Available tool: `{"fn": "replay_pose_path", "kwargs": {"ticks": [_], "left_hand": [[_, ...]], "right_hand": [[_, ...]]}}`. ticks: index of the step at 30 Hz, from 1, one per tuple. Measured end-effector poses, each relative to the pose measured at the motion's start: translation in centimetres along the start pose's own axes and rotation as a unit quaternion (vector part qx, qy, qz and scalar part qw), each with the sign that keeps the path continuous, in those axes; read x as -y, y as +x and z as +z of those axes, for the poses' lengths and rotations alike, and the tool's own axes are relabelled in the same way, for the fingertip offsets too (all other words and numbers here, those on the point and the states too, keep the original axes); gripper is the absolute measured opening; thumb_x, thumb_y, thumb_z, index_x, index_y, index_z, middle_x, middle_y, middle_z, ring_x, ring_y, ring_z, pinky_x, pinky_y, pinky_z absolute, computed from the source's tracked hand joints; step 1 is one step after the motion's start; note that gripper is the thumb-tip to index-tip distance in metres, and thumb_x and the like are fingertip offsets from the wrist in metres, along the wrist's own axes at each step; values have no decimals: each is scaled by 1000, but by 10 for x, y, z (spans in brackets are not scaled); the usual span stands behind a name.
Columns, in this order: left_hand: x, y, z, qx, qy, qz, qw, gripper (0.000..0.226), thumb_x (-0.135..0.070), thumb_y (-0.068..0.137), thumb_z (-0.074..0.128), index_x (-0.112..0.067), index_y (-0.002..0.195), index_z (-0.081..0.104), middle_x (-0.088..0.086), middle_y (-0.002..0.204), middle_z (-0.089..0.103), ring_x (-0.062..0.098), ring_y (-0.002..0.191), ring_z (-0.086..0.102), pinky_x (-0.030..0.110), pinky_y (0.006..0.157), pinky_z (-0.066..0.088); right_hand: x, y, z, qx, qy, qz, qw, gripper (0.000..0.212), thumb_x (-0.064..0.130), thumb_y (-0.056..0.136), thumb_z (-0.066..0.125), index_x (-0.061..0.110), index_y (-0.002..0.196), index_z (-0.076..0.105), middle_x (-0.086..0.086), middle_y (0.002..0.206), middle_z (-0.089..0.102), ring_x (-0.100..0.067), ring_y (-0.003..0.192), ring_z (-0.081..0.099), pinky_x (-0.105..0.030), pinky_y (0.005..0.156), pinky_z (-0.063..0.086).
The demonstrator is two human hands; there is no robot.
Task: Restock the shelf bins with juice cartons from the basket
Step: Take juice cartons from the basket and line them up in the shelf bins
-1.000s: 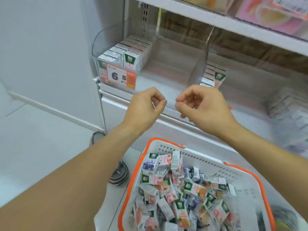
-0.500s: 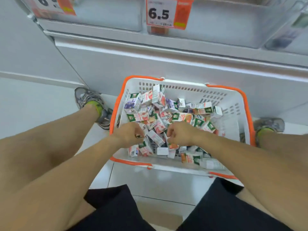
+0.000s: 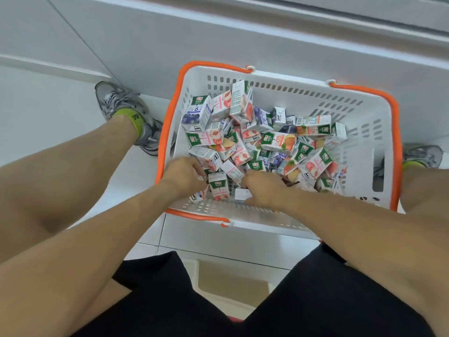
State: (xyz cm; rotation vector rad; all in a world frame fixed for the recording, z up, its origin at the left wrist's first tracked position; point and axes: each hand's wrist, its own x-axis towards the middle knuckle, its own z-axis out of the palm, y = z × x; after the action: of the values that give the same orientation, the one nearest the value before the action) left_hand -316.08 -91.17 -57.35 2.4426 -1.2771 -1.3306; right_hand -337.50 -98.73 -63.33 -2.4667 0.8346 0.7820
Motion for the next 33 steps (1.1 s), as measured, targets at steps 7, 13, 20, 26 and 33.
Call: {"fn": "replay_pose_path", "kwargs": {"ticks": [7,13,20,26,33], "left_hand": [[-12,-9,-17,88,-129,-63,986,35,-12,71,81,-16,100,61,-1,100,61,15,87,67,28,76,59],[-42,-15,-44,149,-323,-74,931,35,-10,78,74,7,107,68,18,119,66,26,110,65,31,94,55],[-103,-45,-72,209,-537,10,817,23,-5,91,58,1,112,66,22,119,68,40,106,68,43,82,60],[-141,-67,-91,176,-532,131,818,59,14,77,67,1,131,48,25,115,69,36,101,71,37,75,61],[-183,-85,-105,44,-470,230,851,72,-31,59,84,-7,122,59,13,104,75,26,88,74,38,72,62]], "right_hand": [[-7,-6,-35,6,58,-21,998,35,41,65,80,12,76,63,-6,84,61,-24,73,60,-32,51,45],[-27,-50,-106,-78,219,33,972,31,31,66,85,21,90,68,8,88,59,-11,81,58,-28,72,51],[-74,-146,-208,-262,267,114,920,25,34,58,84,28,78,71,9,81,72,-5,66,65,-34,66,59],[-74,-194,-247,-378,476,21,794,11,12,74,82,14,81,74,-14,81,75,-22,72,70,-37,69,56],[-51,-204,-259,-377,614,-7,693,16,11,79,78,-2,84,71,-19,79,75,-31,68,72,-29,54,58]]}}
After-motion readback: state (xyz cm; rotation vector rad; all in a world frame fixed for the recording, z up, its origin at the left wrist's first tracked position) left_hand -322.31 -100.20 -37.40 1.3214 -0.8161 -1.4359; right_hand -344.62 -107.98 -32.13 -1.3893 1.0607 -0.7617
